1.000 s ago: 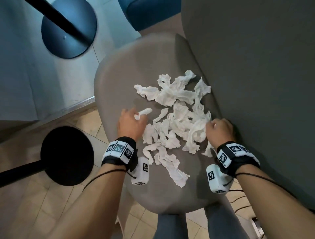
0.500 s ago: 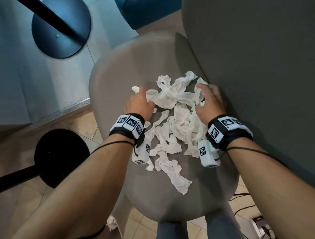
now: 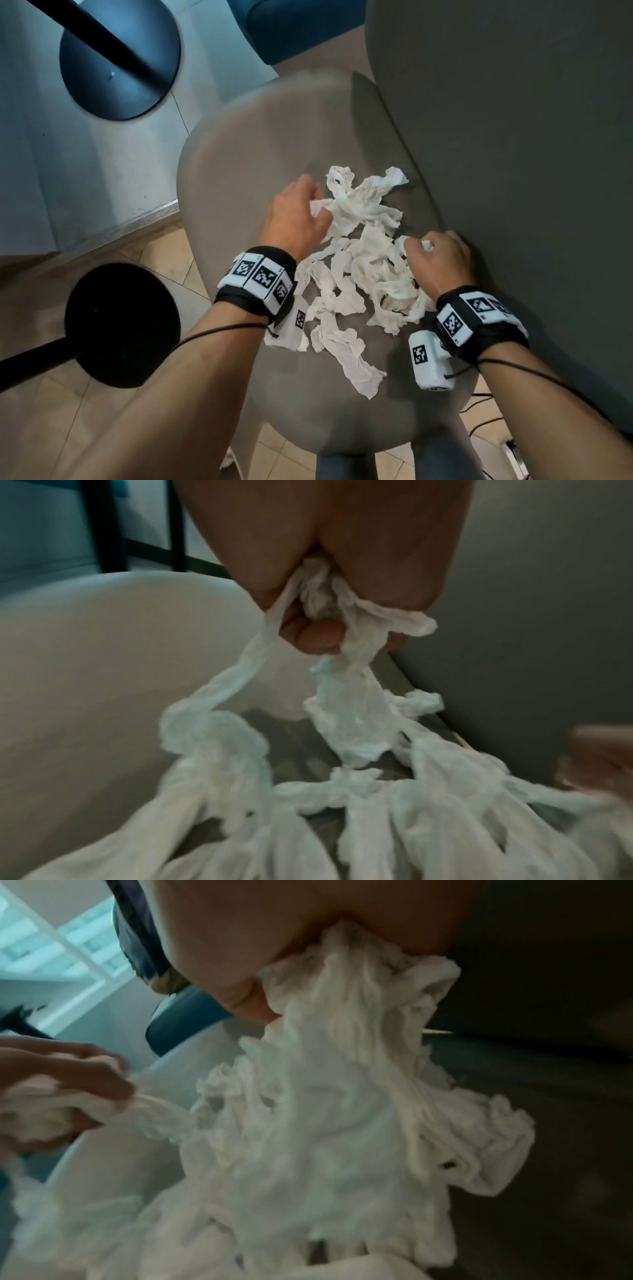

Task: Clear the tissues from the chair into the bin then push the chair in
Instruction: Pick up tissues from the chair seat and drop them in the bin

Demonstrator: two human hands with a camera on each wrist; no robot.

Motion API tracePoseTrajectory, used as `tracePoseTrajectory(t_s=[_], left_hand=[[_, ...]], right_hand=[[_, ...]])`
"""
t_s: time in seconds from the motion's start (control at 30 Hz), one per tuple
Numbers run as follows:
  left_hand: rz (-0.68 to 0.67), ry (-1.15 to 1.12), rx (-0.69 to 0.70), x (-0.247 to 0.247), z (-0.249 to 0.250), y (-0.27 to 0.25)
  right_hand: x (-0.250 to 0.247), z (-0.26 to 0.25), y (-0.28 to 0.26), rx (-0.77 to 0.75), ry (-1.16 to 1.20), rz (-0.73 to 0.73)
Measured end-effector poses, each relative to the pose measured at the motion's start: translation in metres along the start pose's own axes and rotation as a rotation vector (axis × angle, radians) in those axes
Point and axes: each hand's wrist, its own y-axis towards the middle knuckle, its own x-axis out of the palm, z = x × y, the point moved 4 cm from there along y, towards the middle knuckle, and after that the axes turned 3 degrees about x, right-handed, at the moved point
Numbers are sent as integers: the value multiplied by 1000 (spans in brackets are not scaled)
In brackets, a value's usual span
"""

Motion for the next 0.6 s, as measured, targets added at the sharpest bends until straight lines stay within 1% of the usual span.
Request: tracePoseTrajectory(t_s=[0.03,0.07,0.13,0.2,0.23,0.3,0.37,0.47,0.53,0.6], left_hand=[[-65,-16,32,7,8,3],[-121,14,68,14,16,6],[-212,149,123,29,25,9],[-263,260,114,42,26,10],[-259,289,100,45,24,10],[-207,295,76,46,20,9],[-143,210,51,43,15,6],[-19,76,-8,28,12,-6],[72,-1,-52,14,11,-19],[151,-62,-82,2,10,-34]], right_hand=[[-3,0,-2,-10,19,25],[-5,0,-4,-29,47,48],[-6,-2,-7,-85,120,65],[-3,-5,-8,-135,154,43],[-2,-7,-9,-157,160,20],[3,-10,-10,-208,174,-24],[9,-14,-9,-241,190,-76],[20,-22,-8,-218,173,-199],[26,-24,-8,-161,85,-242],[30,-26,-8,-148,-42,-217]])
